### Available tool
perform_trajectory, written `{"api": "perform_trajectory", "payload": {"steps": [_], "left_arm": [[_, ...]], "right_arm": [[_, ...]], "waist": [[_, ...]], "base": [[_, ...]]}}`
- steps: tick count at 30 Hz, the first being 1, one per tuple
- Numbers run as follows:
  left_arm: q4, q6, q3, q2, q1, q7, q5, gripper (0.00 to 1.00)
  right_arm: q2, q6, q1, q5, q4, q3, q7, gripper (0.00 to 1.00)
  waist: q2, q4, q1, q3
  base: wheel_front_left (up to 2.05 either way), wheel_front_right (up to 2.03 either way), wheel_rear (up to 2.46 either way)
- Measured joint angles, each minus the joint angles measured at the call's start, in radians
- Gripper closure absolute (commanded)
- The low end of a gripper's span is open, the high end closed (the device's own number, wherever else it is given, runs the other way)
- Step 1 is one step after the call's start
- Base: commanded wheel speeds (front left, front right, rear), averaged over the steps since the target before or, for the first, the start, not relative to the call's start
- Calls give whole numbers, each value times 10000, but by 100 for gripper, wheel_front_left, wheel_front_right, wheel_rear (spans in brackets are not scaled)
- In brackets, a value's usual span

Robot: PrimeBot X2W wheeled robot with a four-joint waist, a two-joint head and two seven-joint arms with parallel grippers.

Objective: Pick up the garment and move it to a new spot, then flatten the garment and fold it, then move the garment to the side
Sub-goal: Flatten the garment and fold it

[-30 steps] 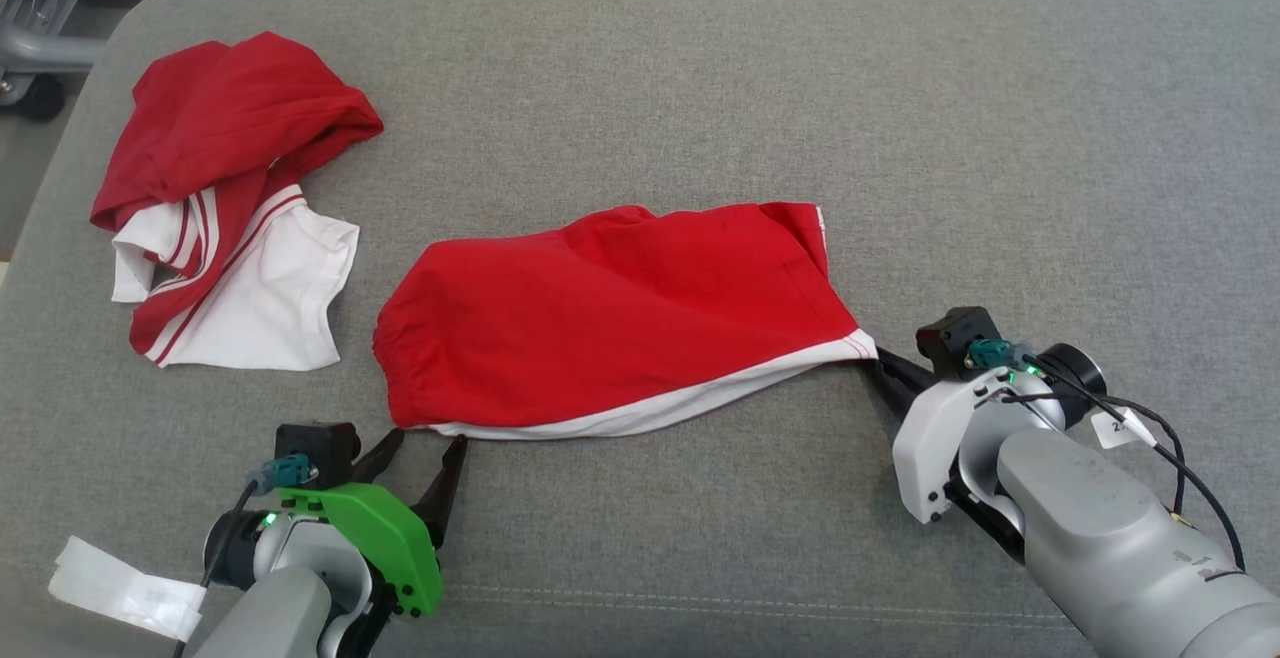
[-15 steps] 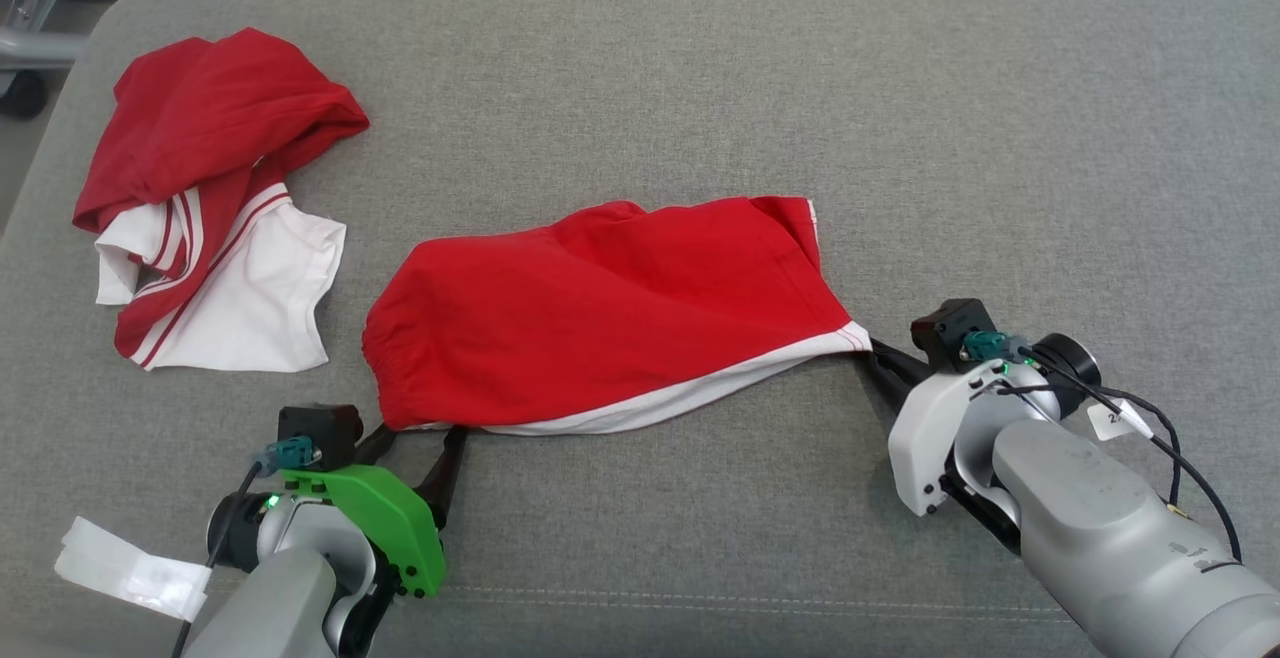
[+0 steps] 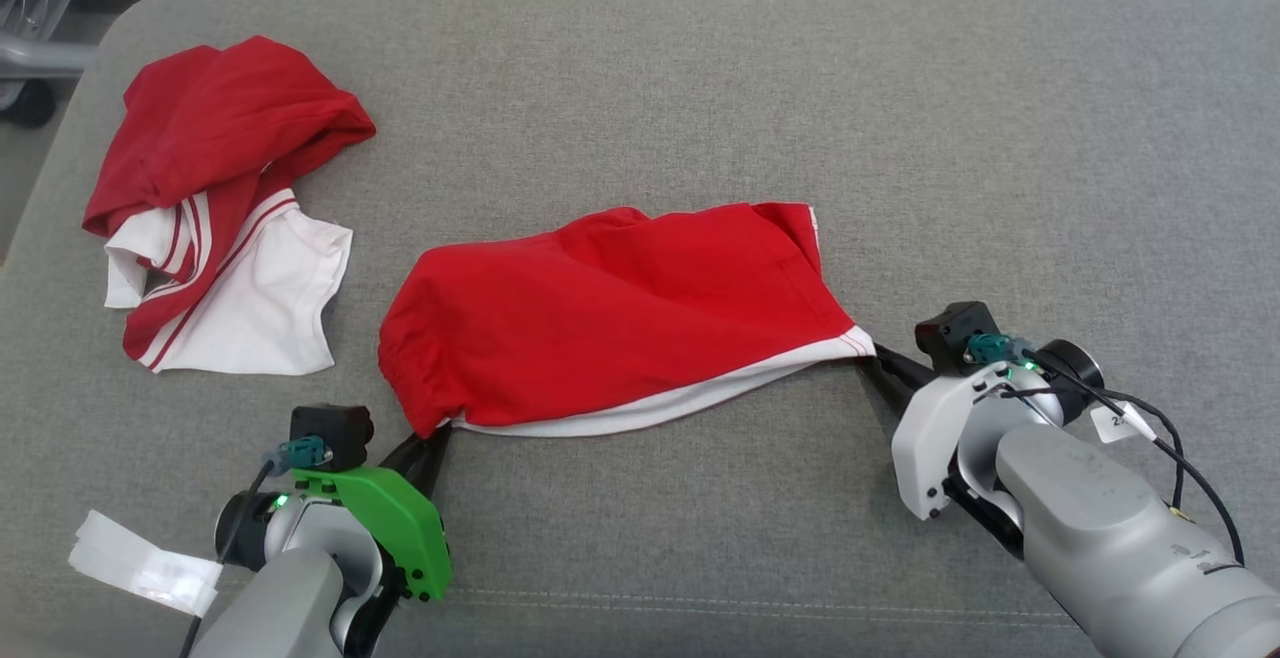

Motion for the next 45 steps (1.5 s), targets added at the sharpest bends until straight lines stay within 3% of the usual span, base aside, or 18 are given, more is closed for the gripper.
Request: {"api": "perform_trajectory", "payload": {"steps": [8,15,20,27,40,45], "left_arm": [[-382,-8,-169,82,10,640,-650,100],[-2736,-8,-792,1041,101,1691,-1760,100],[-5233,-8,-1026,1962,262,2479,-3053,100],[-7595,-10,-105,3827,241,3285,-4230,100],[-12203,10,23,5185,658,5411,-6203,100],[-13258,694,54,5885,750,6263,-6642,100]], "right_arm": [[-138,0,143,650,-717,244,0,100],[-713,0,564,2299,-2892,380,0,100],[-1866,-2,946,3511,-4692,-27,0,100],[-3860,0,1132,4673,-6951,-1024,0,100],[-7194,-84,3079,6224,-11398,-3045,-2,100],[-8078,-278,3671,7014,-12560,-3317,150,100]], "waist": [[0,66,0,-394],[0,-70,0,-969],[0,-316,0,-1405],[0,-905,0,-1814],[0,-1800,0,-2248],[0,-1865,0,-1935]], "base": [[0,0,0],[0,0,0],[0,0,0],[0,0,0],[0,0,0],[0,0,0]]}}
